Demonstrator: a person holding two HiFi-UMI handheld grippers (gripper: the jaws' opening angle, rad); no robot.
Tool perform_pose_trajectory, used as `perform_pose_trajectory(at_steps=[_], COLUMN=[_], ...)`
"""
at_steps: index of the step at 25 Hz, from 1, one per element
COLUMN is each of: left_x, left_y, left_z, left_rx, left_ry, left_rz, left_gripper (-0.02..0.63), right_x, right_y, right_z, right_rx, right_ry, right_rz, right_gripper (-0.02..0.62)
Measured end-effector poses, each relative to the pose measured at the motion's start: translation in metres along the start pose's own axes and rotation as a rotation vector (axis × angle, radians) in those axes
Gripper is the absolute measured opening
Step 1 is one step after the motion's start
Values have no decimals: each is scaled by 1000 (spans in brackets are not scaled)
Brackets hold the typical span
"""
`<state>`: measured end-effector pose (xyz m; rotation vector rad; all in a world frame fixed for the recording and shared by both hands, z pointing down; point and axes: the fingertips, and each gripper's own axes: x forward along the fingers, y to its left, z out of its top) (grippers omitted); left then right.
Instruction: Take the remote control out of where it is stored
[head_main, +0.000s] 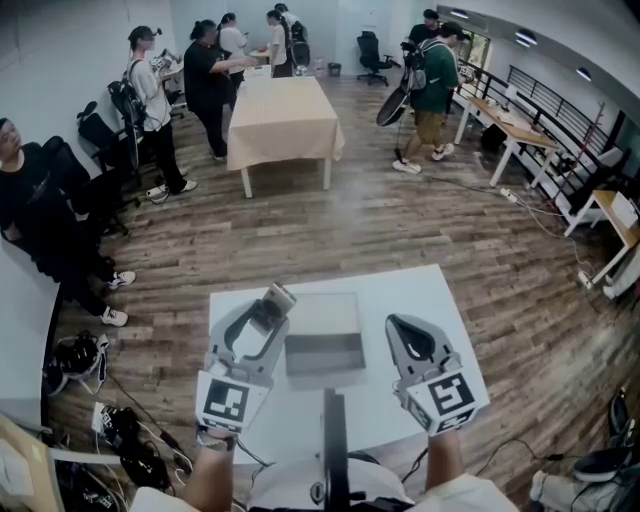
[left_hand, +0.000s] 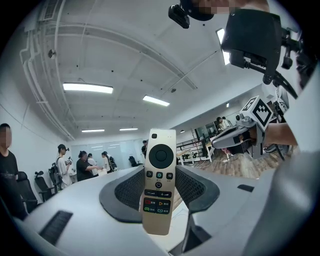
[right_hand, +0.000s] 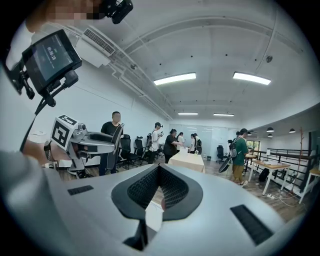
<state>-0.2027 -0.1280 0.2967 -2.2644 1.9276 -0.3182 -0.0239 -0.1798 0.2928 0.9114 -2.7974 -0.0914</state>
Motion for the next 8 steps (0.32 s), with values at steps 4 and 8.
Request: perform_pose_trajectory(at_steps=[4,8], left_x=[0,2], left_y=[-4,-10], left_z=[0,5], left_rx=[7,8], left_ry=[-4,-13], left_rz=[-2,-1], left_gripper=[198,198], right_x=[-3,-7], right_y=[-1,-8], right_z=[-3,-4], right_rx=[4,2], right_ry=[-1,2], right_rz=[-5,-10], right_gripper=[-2,-2])
